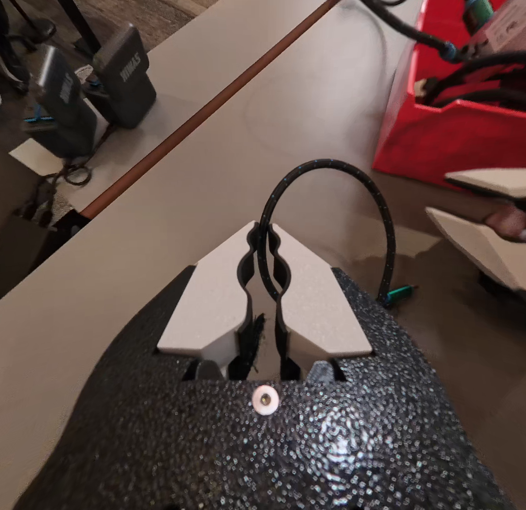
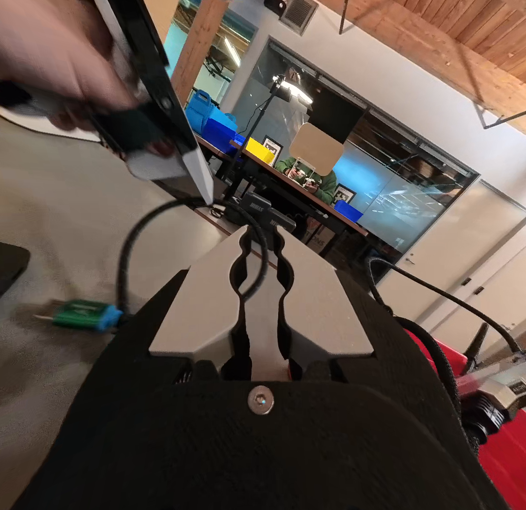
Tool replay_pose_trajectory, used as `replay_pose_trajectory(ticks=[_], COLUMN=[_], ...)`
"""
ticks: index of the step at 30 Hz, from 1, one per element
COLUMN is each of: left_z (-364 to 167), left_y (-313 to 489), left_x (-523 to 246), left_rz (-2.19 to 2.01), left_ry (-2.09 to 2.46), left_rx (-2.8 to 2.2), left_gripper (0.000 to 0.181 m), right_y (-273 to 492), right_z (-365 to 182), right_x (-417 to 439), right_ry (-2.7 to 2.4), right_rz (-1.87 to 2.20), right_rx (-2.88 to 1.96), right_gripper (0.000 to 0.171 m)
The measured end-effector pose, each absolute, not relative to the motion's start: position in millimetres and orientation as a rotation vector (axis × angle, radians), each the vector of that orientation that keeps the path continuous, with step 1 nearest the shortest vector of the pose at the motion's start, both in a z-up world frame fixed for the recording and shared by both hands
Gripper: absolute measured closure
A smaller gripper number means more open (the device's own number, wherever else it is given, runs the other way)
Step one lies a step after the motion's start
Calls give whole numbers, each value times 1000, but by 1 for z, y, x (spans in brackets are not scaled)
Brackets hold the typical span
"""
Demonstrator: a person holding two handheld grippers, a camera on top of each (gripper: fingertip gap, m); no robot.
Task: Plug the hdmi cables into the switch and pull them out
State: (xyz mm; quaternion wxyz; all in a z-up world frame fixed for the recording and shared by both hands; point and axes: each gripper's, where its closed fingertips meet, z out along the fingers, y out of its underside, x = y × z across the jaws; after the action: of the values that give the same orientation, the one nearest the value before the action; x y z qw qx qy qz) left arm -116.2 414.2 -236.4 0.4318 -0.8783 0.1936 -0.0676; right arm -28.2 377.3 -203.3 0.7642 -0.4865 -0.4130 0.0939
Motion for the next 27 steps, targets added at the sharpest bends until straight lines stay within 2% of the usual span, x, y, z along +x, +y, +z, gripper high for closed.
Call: replay_pose_trajectory(ticks=[6,8,11,15,19,27], left_z=[-255,-255,-235,-208,-221,-226], left_y=[445,436,406,352,313,321], left_x=[-122,-129,-143,-156,-158,-156], left_rz=[-232,-242,-208,-63,82,7], left_ry=[296,277,268,320,402,396], left_rx=[-2121,-2082,-1931,-1664,-1551,-1540], left_gripper=[175,142,124,124,125,126], right_y=[376,377,378,376,373,365], right_z=[-207,-208,-210,-213,-216,-220], right_x=[-28,-27,-28,-35,-38,-47], right_ry=[-918,-912,-916,-953,-979,-1048], right_rz=[196,209,215,211,220,222], right_rx=[-1057,-1069,-1075,-1057,-1047,-1015], right_gripper=[158,158,158,158,158,158])
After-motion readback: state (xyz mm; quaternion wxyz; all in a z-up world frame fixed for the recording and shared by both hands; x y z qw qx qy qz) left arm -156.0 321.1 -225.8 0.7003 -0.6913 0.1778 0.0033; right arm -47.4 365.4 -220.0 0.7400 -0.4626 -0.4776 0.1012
